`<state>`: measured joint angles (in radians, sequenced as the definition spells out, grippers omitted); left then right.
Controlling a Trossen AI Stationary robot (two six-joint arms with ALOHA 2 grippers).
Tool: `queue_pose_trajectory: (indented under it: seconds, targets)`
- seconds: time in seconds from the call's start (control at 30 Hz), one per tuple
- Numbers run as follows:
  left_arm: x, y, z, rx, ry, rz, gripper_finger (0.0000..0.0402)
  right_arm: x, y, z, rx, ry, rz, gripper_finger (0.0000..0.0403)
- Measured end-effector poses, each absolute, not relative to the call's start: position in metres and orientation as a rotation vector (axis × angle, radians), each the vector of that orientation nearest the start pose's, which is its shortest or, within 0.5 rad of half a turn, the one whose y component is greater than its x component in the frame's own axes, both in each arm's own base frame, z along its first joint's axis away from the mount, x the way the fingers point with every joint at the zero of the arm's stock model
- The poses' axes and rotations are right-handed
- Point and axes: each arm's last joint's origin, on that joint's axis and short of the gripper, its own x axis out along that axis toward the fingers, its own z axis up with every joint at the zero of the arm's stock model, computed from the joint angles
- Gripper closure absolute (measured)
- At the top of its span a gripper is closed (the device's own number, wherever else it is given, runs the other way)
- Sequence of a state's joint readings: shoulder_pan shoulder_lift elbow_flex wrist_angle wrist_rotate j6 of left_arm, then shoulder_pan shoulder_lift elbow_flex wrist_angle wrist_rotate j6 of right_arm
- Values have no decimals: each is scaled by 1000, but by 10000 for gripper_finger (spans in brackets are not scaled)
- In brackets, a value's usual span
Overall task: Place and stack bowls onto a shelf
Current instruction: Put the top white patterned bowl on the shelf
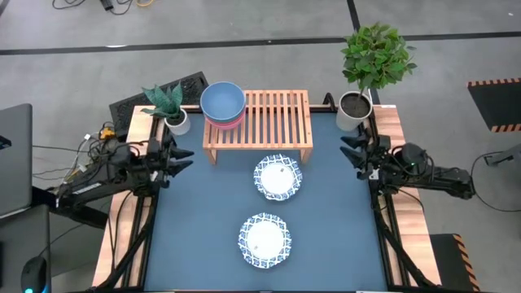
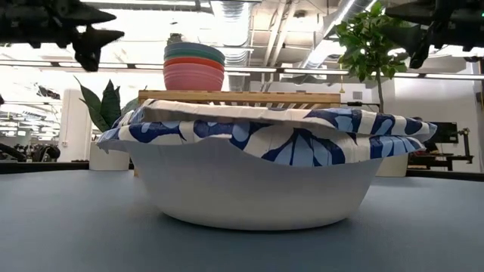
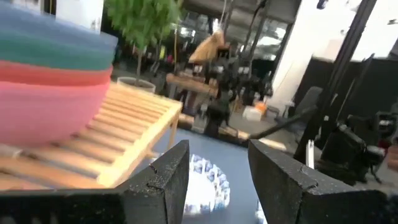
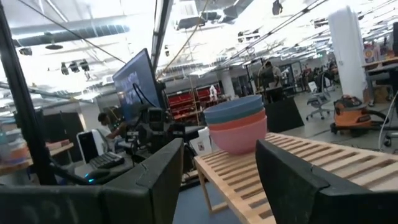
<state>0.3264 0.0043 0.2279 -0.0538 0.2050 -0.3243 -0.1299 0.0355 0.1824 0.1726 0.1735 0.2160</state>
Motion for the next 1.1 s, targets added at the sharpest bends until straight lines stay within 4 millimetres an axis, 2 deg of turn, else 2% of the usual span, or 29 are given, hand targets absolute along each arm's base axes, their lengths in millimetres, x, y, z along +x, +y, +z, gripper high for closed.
queue_pose_trajectory:
  seconds: [0.33,0.63,0.8,1.1]
  targets:
    - [77,20,225,-279,-153,107,252,92,-17,198,332,-361,-251,177]
    - [85,23,204,-309,-119,113,252,92,-17,197,320,-370,-251,177]
    - [89,24,194,-322,-173,100,252,93,-17,195,295,-351,-258,177]
    - [89,25,193,-338,-184,109,252,96,-17,184,292,-233,-279,177]
